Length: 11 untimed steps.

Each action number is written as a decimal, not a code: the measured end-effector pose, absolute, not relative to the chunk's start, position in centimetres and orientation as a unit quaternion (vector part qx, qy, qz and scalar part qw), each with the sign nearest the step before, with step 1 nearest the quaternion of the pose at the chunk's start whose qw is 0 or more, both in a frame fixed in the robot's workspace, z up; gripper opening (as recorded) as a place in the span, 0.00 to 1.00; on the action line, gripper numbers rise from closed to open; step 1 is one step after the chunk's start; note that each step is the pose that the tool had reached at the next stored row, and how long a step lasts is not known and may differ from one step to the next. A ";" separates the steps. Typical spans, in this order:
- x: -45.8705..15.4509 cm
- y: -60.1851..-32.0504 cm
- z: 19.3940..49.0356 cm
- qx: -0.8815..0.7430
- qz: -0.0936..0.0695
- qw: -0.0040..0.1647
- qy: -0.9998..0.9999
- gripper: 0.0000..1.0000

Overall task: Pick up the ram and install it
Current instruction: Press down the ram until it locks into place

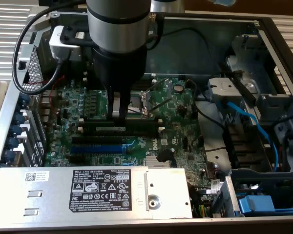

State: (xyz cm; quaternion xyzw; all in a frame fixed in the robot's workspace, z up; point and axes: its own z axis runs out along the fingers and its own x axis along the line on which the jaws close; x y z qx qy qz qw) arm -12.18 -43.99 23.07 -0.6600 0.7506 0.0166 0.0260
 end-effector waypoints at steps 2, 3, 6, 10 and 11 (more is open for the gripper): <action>-12.2 -44.0 23.1 -0.660 0.017 0.026 0.751 0.11; -12.2 -44.0 23.0 -0.660 0.017 0.026 0.751 0.11; -12.2 -44.0 23.0 -0.660 0.018 0.025 0.751 0.11; -12.2 -44.1 23.0 -0.660 0.018 0.025 0.751 0.11; -12.2 -44.1 23.0 -0.660 0.018 0.024 0.751 0.11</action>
